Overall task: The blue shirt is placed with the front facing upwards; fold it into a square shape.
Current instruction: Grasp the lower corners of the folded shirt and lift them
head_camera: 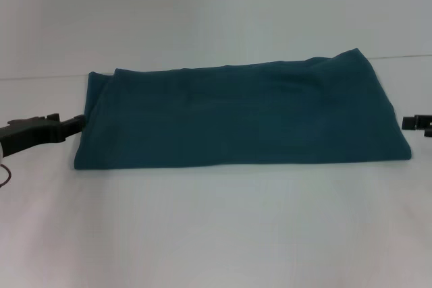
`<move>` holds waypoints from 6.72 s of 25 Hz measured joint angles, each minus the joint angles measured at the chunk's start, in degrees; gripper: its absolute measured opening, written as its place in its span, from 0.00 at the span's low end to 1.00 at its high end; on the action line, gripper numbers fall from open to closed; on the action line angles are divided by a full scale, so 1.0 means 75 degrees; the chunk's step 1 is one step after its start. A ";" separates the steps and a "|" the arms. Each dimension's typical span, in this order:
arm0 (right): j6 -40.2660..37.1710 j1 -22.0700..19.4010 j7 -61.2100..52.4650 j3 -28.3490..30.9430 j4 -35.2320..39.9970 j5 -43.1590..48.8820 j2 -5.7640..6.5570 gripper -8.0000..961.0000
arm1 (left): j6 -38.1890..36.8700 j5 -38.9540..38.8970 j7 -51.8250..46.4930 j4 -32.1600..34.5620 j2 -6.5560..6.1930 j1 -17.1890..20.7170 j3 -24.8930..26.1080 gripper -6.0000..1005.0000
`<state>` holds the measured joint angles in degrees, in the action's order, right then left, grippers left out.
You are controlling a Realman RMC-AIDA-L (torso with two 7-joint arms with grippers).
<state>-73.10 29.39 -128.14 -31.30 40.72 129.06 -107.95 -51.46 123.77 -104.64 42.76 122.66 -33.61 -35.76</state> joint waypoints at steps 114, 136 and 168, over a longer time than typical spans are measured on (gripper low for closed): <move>0.2191 0.0299 -0.0299 -0.0280 -0.0894 0.0592 -0.0442 0.01 | -0.0010 0.0529 0.0043 -0.0352 0.0133 0.0234 -0.0236 0.57; 0.2184 0.0300 -0.0281 -0.0221 -0.0894 0.0593 -0.0442 0.01 | 0.0098 0.0523 0.0045 -0.0334 0.0145 0.0157 -0.0562 0.54; 0.2176 0.0263 -0.0269 -0.0212 -0.0893 0.0593 -0.0442 0.01 | 0.0170 0.0899 -0.0007 -0.0312 0.0145 0.0093 -0.0560 0.09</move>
<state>-56.78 31.36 -130.16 -32.89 34.02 133.50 -111.27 -50.18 130.52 -104.69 40.42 123.75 -32.91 -39.96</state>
